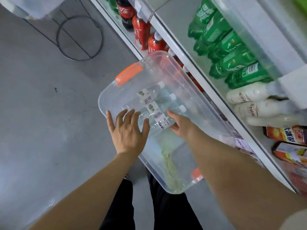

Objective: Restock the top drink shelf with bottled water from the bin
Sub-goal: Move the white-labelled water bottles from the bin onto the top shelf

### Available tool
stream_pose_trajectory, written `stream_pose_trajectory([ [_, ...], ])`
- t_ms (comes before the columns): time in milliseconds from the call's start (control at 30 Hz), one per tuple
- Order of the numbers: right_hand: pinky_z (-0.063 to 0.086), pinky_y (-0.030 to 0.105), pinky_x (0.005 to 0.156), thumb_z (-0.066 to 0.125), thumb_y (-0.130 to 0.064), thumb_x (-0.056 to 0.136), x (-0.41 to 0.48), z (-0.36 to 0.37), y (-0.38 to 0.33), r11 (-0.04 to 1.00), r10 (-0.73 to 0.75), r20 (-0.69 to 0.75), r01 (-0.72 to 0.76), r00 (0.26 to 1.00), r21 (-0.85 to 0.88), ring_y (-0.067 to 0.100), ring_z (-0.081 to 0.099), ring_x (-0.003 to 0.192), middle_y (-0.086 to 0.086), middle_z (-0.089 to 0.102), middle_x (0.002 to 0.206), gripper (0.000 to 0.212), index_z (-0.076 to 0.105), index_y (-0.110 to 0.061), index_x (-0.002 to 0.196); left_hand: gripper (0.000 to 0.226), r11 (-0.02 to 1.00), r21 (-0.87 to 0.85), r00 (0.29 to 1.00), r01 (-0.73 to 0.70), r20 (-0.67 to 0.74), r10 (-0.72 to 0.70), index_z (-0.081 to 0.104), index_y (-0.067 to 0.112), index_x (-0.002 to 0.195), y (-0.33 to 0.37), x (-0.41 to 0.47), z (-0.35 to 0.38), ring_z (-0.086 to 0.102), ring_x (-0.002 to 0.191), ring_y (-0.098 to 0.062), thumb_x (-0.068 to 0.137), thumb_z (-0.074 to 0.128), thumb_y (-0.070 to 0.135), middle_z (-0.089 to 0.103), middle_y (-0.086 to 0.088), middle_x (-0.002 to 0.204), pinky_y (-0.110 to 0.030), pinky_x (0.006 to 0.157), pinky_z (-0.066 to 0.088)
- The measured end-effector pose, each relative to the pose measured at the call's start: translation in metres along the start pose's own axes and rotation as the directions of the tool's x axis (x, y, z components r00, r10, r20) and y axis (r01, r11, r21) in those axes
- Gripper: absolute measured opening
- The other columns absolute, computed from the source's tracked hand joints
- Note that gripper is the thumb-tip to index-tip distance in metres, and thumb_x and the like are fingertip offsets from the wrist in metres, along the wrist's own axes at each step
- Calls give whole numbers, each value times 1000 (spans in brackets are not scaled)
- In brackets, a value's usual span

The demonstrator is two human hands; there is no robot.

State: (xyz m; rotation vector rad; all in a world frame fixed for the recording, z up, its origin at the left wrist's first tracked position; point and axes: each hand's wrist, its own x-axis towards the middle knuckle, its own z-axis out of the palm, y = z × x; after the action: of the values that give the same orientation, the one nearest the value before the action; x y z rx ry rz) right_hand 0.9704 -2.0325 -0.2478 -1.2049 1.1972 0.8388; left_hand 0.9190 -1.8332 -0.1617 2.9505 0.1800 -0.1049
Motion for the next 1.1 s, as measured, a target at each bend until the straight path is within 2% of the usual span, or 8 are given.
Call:
stream_pose_trajectory([
  [133, 52, 41, 106, 74, -33, 93, -7, 11, 13, 985, -149, 6, 148, 989, 88, 31, 57, 130, 17, 57, 143, 60, 53, -3, 140, 47, 1000, 13, 999, -10, 44, 9, 70, 23, 112, -2, -1, 1, 52, 127, -22, 99, 38, 55, 70, 5, 118, -55, 122, 3],
  [300, 59, 32, 87, 86, -35, 81, -36, 11, 21, 960, -208, -95, 222, 973, 170, 13, 68, 95, 6, 66, 117, 67, 47, -22, 134, 59, 999, 37, 986, -29, 166, 22, 68, 23, 117, -1, 0, -10, 49, 132, -21, 99, 27, 61, 69, 6, 119, -53, 122, -6],
  [433, 60, 33, 75, 89, -30, 77, -76, 5, 21, 920, -320, -174, 350, 931, 177, 20, 70, 93, 11, 67, 114, 46, 55, -23, 108, 70, 997, -72, 948, -25, 316, 46, 53, 23, 138, -7, 2, -33, 33, 145, -17, 98, 13, 63, 59, 0, 138, -42, 117, -25],
  [600, 52, 33, 72, 91, -41, 72, -155, -8, 13, 861, -461, -270, 499, 846, 93, 25, 69, 105, 7, 67, 122, 54, 56, -26, 110, 60, 943, -330, 918, -37, 362, 163, 43, 20, 145, -1, 1, -89, 31, 144, -22, 101, 25, 55, 47, -5, 149, -44, 124, 2],
  [700, 56, 34, 80, 91, -42, 72, -217, -18, 8, 803, -528, -347, 589, 775, 92, 23, 68, 103, 5, 65, 120, 60, 56, -23, 116, 56, 886, -447, 911, -124, 302, 280, 46, 18, 145, 20, -2, -137, 38, 138, -27, 103, 30, 51, 48, -7, 147, -45, 120, 15],
  [833, 47, 18, 49, 91, -39, 73, -309, -43, 6, 695, -597, -455, 709, 661, 119, 9, 65, 75, 0, 69, 98, 44, 57, -24, 97, 55, 785, -562, 873, -259, 211, 439, 46, 14, 146, 55, -3, -206, 39, 139, -28, 104, 33, 47, 46, -10, 151, -42, 118, 25],
  [1000, 53, 37, 86, 90, -49, 70, -439, -88, 1, 540, -678, -590, 841, 438, 3, 23, 65, 107, -2, 65, 120, 71, 60, -16, 126, 55, 598, -689, 806, -410, 33, 591, 47, 16, 145, 110, -19, -302, 41, 137, -27, 104, 31, 50, 48, -10, 149, -36, 113, 29],
  [1100, 54, 33, 72, 92, -56, 60, -521, -116, -2, 422, -716, -639, 903, 279, -80, 21, 70, 99, 0, 72, 110, 66, 65, -20, 109, 57, 413, -780, 732, -470, -83, 676, 48, 19, 144, 143, -42, -361, 42, 136, -20, 104, 30, 54, 49, -2, 148, -27, 102, 27],
])
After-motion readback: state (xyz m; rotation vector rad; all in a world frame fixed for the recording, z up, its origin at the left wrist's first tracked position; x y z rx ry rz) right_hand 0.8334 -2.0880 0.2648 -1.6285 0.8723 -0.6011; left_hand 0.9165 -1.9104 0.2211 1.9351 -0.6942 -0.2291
